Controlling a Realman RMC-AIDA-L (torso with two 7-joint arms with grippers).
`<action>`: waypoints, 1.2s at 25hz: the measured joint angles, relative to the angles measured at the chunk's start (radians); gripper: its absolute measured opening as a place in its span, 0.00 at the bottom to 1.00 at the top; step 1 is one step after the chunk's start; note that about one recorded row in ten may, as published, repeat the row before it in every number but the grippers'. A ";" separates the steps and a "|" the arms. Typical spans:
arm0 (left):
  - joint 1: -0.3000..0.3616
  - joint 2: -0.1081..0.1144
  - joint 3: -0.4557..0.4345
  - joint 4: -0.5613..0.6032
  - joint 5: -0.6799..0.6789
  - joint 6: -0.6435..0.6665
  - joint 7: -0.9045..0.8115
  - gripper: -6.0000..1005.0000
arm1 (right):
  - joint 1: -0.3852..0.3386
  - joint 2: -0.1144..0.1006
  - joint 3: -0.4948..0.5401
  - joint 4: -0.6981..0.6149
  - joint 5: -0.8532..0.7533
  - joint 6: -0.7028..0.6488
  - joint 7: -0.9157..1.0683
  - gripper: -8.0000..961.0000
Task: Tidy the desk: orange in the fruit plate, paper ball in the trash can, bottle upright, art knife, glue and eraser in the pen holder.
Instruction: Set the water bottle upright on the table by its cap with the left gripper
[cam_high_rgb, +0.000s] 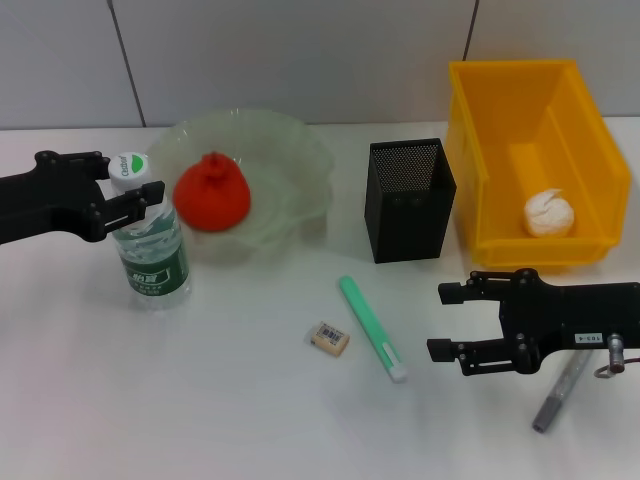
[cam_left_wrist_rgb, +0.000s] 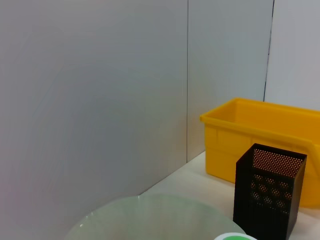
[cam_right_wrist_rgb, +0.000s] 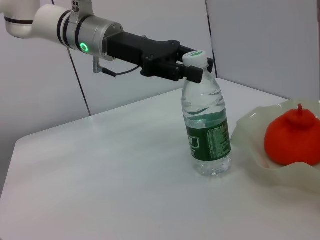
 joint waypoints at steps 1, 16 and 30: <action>0.000 0.000 0.000 0.000 0.000 -0.003 0.000 0.51 | 0.000 0.000 0.000 0.000 0.000 0.000 0.000 0.83; 0.000 0.002 0.011 -0.001 0.002 -0.007 -0.009 0.52 | 0.000 0.000 0.000 0.001 0.000 0.000 0.001 0.83; 0.038 0.015 -0.027 0.087 -0.254 0.120 -0.048 0.87 | 0.002 0.006 0.000 0.004 0.002 0.001 0.001 0.82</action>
